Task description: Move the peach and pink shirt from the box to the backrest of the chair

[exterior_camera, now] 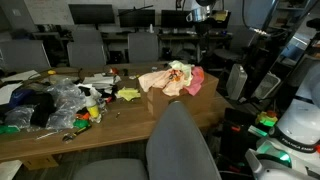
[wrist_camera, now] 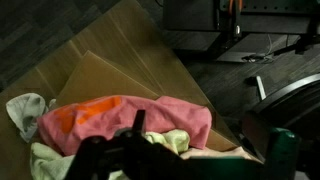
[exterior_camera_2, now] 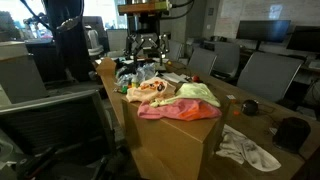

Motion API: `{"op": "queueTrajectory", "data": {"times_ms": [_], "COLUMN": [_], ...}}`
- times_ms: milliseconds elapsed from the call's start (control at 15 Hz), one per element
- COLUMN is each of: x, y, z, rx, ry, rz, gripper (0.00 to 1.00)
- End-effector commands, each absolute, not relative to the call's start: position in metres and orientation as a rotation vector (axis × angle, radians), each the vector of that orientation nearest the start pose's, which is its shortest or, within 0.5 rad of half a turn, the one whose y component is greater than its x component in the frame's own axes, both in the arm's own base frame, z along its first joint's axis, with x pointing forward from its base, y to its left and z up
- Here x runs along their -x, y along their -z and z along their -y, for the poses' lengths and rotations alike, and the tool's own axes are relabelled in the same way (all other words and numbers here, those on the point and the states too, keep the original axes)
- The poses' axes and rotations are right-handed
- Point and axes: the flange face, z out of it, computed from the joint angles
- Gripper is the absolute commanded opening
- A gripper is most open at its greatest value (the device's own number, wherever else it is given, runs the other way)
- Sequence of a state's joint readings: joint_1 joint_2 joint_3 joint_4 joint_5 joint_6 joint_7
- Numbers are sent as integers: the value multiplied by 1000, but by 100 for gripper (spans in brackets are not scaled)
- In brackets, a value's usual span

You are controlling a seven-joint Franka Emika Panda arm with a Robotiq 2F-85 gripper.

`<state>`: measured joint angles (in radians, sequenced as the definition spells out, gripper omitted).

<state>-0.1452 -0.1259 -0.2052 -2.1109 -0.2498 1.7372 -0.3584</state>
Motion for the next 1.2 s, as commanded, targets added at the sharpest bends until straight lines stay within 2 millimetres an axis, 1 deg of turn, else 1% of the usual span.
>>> {"op": "queueTrajectory", "data": {"times_ms": [0,467,667,800,933,1133], "x": [-450,-451,-457,-467,-481,-507], "y": [-455,-457,-458,-463,-468,-482], "z": [191,191,192,193,193,191], "rx": [3216,3219,3245,3252,3274,3299], "ry": [-495,-488,-464,-422,-361,-221], "rz": [137,136,141,168,167,173], "gripper": [100,100,100,100,100,100]}}
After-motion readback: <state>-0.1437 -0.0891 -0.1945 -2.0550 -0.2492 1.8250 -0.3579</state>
